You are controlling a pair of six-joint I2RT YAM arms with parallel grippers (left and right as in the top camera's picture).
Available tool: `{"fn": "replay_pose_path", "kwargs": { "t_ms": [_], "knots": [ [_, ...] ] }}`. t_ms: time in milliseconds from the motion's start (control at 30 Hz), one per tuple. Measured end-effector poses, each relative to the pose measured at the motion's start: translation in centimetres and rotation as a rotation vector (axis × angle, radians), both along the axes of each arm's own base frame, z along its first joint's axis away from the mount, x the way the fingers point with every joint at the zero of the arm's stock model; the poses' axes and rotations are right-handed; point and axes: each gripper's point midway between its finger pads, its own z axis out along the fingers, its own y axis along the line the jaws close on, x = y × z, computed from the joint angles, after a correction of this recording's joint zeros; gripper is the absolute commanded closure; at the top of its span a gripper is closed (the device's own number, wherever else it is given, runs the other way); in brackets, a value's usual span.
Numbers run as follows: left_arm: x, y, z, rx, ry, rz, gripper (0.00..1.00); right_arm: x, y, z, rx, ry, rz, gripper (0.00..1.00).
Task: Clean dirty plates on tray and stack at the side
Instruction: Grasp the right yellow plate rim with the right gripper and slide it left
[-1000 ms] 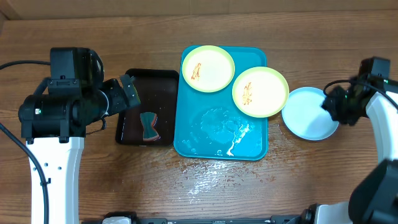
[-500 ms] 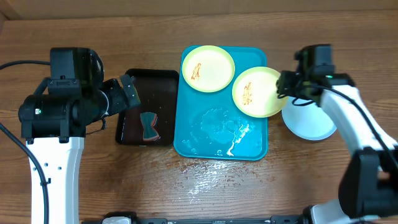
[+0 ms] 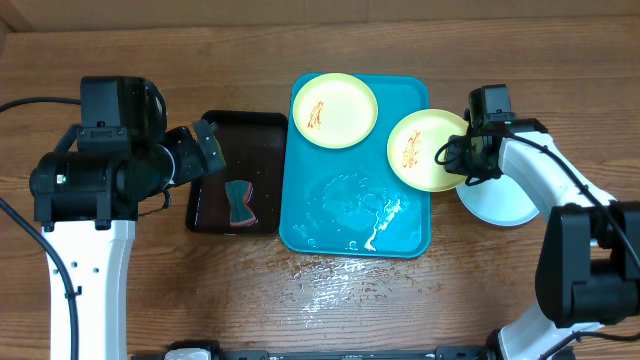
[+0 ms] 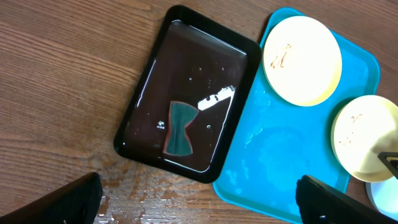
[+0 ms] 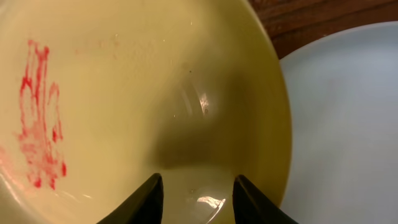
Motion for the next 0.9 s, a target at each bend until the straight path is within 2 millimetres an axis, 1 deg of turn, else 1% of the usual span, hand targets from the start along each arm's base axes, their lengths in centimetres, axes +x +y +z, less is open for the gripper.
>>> {"fn": "replay_pose_path", "kwargs": {
  "t_ms": [67,167,233,267,333,367,467,500,567,600,633,667,700,733,800,900],
  "knots": [
    [0.0,0.0,0.0,0.000,0.000,0.000,0.00,0.1,0.0,0.8,0.000,-0.021,-0.002,0.53],
    [0.0,0.0,0.0,0.000,0.000,0.000,0.00,0.5,-0.2,3.2,-0.001,-0.086,-0.014,0.51],
    [0.0,0.0,0.0,0.000,0.000,0.000,0.00,0.7,-0.7,4.5,-0.014,-0.118,-0.043,0.50],
    [0.0,0.0,0.0,0.000,0.000,0.000,0.00,0.9,-1.2,4.9,-0.028,-0.133,-0.071,0.50],
    [0.0,0.0,0.0,0.000,0.000,0.000,0.00,1.1,-2.6,5.1,-0.054,-0.146,-0.135,0.49],
    [0.0,0.0,0.0,0.000,0.000,0.000,0.00,1.2,-3.2,5.0,-0.062,-0.146,-0.158,0.47],
    [0.0,0.0,0.0,0.000,0.000,0.000,0.00,1.6,-4.7,3.9,-0.068,-0.137,-0.215,0.47],
    [0.0,0.0,0.0,0.000,0.000,0.000,0.00,1.6,-4.8,3.1,-0.061,-0.120,-0.218,0.49],
    [0.0,0.0,0.0,0.000,0.000,0.000,0.00,1.5,-4.6,1.3,-0.036,-0.074,-0.205,0.57],
    [0.0,0.0,0.0,0.000,0.000,0.000,0.00,1.3,-4.2,0.5,-0.020,-0.050,-0.192,0.65],
    [0.0,0.0,0.0,0.000,0.000,0.000,0.00,1.0,-3.8,-0.2,-0.007,-0.026,-0.178,0.79],
    [0.0,0.0,0.0,0.000,0.000,0.000,0.00,0.7,-3.5,-0.7,0.006,-0.005,-0.167,0.89],
    [0.0,0.0,0.0,0.000,0.000,0.000,0.00,0.4,-3.2,-0.9,0.015,0.008,-0.161,0.96],
    [0.0,0.0,0.0,0.000,0.000,0.000,0.00,0.3,-3.0,-0.9,0.024,0.014,-0.155,0.96],
    [0.0,0.0,0.0,0.000,0.000,0.000,0.00,0.3,-2.6,-0.3,0.043,0.013,-0.155,0.96],
    [0.0,0.0,0.0,0.000,0.000,0.000,0.00,-0.5,-2.4,0.7,0.055,0.036,-0.150,0.96]
  ]
}}
